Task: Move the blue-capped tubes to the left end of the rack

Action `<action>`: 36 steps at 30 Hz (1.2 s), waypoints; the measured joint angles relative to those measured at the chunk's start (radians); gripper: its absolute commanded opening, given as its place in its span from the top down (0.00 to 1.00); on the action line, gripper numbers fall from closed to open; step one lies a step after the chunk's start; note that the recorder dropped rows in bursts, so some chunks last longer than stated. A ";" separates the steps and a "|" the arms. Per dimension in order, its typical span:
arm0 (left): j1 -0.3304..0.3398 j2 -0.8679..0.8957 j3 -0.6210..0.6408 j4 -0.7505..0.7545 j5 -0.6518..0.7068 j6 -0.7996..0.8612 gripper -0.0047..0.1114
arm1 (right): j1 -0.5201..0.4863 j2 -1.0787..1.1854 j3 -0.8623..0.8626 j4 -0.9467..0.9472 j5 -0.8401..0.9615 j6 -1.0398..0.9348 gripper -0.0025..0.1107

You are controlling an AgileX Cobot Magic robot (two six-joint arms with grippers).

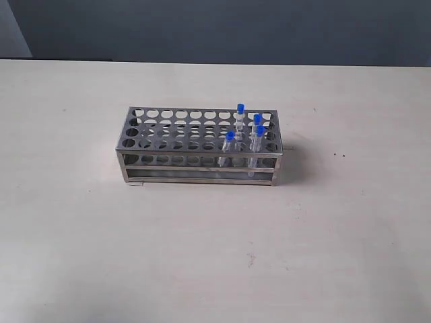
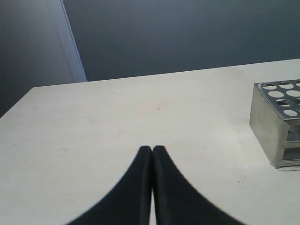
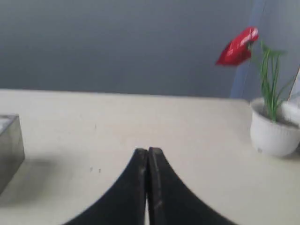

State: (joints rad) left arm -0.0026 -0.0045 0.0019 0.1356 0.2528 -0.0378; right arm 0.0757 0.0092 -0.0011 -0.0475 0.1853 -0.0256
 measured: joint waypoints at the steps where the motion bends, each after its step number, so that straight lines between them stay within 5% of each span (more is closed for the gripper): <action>1: 0.000 0.000 0.000 0.000 0.000 0.000 0.96 | 0.000 0.000 0.000 -0.007 -0.054 0.000 0.98; 10: 0.000 0.000 0.000 0.000 0.000 0.000 0.96 | 0.000 0.000 0.000 -0.005 -0.450 0.026 0.98; 22: 0.000 0.000 0.000 0.000 0.000 0.000 0.96 | 0.000 0.002 -0.015 0.013 -0.545 0.599 0.98; 27: 0.000 0.000 0.000 0.000 0.000 0.000 0.96 | 0.000 0.151 -0.224 -0.205 -0.513 0.576 0.98; 36: 0.000 0.000 0.000 0.000 0.000 0.000 0.96 | 0.000 0.763 -0.819 -0.510 -0.674 0.495 0.98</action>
State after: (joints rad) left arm -0.0026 -0.0045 0.0019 0.1356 0.2528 -0.0378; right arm 0.0757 0.7720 -0.8200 -0.5572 -0.4883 0.4699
